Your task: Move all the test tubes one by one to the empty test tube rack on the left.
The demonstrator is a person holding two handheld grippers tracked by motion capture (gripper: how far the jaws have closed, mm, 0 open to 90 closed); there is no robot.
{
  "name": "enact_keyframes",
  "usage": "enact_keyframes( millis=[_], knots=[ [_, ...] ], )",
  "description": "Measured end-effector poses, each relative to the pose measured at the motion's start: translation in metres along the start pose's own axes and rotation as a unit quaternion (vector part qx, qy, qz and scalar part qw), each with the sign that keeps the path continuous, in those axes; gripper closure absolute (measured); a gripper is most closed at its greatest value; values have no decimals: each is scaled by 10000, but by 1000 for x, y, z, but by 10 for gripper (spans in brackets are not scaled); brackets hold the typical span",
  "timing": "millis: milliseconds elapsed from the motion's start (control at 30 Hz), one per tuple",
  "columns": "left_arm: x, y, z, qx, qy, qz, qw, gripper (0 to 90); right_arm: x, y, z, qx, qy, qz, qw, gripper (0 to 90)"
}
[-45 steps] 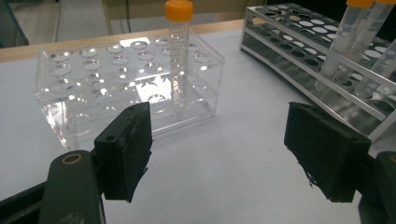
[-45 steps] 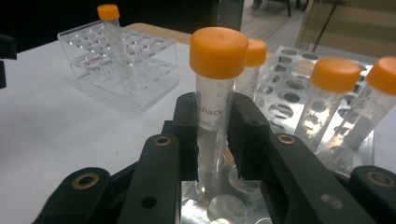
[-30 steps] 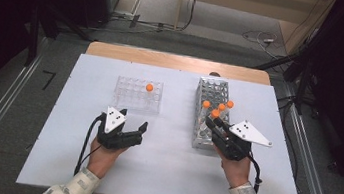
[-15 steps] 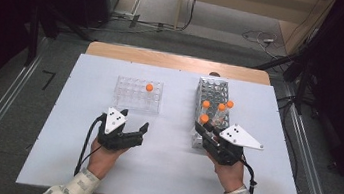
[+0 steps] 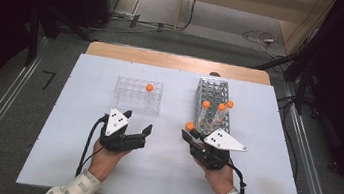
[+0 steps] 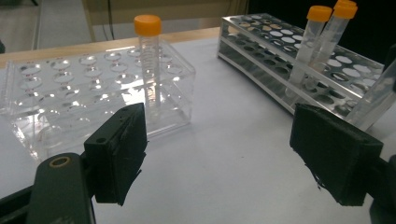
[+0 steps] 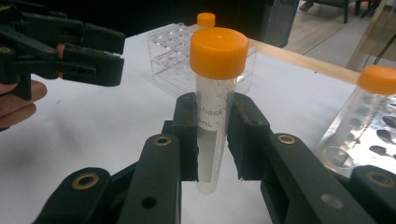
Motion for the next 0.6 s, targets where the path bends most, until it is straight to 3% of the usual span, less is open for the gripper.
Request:
enact_keyframes(
  millis=[400, 600],
  knots=[
    [8, -4, -17, -296, -27, -96, 9995, 201, -12, 13, 17, 187, -77, 208, 9996, 712],
    [11, -5, -33, -527, 90, -109, 9985, 204, -15, 19, 27, 303, -115, 274, 9991, 712]
  ],
)
Point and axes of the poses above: each handheld gripper's, and its own axes: y roughly forward along the jaws, x roughly out of its top, z roughly to its left, the point moved 10 cm from there along y, roughly forward along the jaws, and after that the axes turned 1 degree about -y, right-handed, at the moved point
